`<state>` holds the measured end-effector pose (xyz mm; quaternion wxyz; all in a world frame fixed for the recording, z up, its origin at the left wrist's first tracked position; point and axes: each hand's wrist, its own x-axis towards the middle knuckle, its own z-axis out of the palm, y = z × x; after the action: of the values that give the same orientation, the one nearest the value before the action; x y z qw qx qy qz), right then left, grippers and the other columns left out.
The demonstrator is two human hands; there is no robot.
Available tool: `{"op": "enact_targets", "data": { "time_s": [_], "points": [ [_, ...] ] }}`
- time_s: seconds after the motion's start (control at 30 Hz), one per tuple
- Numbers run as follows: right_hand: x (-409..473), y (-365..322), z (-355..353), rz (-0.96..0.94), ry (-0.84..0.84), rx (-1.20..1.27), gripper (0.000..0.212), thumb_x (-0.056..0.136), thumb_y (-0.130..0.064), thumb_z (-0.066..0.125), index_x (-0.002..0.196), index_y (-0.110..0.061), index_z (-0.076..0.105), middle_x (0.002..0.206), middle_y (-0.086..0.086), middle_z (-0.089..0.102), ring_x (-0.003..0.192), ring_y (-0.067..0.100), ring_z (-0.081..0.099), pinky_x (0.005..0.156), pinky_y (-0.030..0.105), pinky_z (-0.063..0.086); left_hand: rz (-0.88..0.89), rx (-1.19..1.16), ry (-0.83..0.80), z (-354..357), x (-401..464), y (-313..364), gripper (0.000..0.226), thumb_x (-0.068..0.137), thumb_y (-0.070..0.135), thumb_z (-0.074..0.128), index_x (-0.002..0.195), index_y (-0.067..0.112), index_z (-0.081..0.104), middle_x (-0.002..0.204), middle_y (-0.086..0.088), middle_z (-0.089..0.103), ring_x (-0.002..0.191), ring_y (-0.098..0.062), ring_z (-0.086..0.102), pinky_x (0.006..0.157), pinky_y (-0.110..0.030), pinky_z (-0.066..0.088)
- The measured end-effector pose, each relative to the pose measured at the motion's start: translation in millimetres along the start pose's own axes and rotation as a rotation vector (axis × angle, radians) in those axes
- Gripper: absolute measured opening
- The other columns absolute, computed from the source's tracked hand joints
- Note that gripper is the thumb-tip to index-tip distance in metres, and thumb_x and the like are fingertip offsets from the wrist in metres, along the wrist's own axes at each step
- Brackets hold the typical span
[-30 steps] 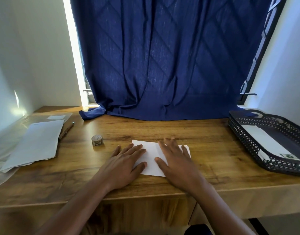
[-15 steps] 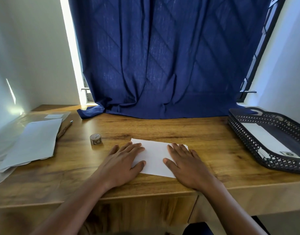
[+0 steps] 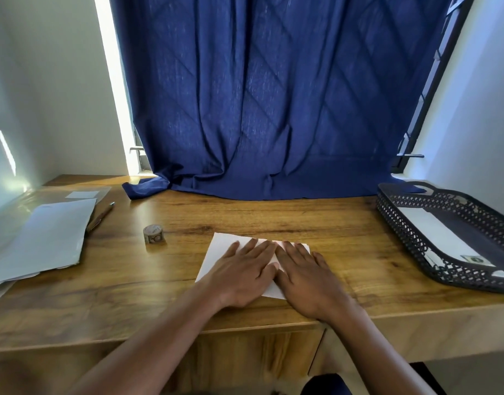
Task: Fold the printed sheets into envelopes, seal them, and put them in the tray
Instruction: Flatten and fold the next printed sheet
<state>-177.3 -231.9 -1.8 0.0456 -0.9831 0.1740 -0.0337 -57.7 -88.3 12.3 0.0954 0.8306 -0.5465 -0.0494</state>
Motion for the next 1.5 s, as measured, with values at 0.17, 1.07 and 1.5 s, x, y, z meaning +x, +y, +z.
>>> {"op": "enact_targets", "data": {
  "time_s": [0.17,1.07,1.5],
  "points": [
    [2.1,2.7,3.7,0.021,-0.008,-0.011,0.071,0.101,-0.065,0.006,0.163,-0.032,-0.003,0.171,-0.008,-0.006,0.157,0.013,-0.008,0.127,0.044,-0.001,-0.121,0.116,-0.051,-9.3,-15.6,-38.9,0.065,0.108,0.058,0.01,0.164,0.03,-0.008,0.171,0.011,-0.011,0.156,-0.009,-0.014,0.128,-0.038,-0.009],
    [-9.1,4.8,-12.0,0.141,-0.075,0.023,0.075,0.103,-0.064,0.013,0.163,-0.024,-0.003,0.171,-0.007,-0.007,0.157,0.011,-0.008,0.127,0.04,-0.001,-0.191,0.103,0.01,-6.3,-25.1,-48.6,0.071,0.106,0.062,0.011,0.165,0.026,-0.006,0.172,0.007,-0.01,0.157,-0.012,-0.014,0.129,-0.037,-0.006],
    [-60.9,3.3,-17.9,-0.191,-0.035,0.057,0.102,0.073,-0.102,0.015,0.16,-0.048,0.005,0.16,-0.036,-0.01,0.146,-0.016,-0.018,0.124,0.029,-0.007,0.02,0.023,0.086,-6.1,-91.0,-38.6,0.095,0.081,0.099,0.014,0.161,0.049,0.004,0.165,0.034,-0.005,0.146,0.018,-0.017,0.122,-0.024,-0.013]
  ]
}}
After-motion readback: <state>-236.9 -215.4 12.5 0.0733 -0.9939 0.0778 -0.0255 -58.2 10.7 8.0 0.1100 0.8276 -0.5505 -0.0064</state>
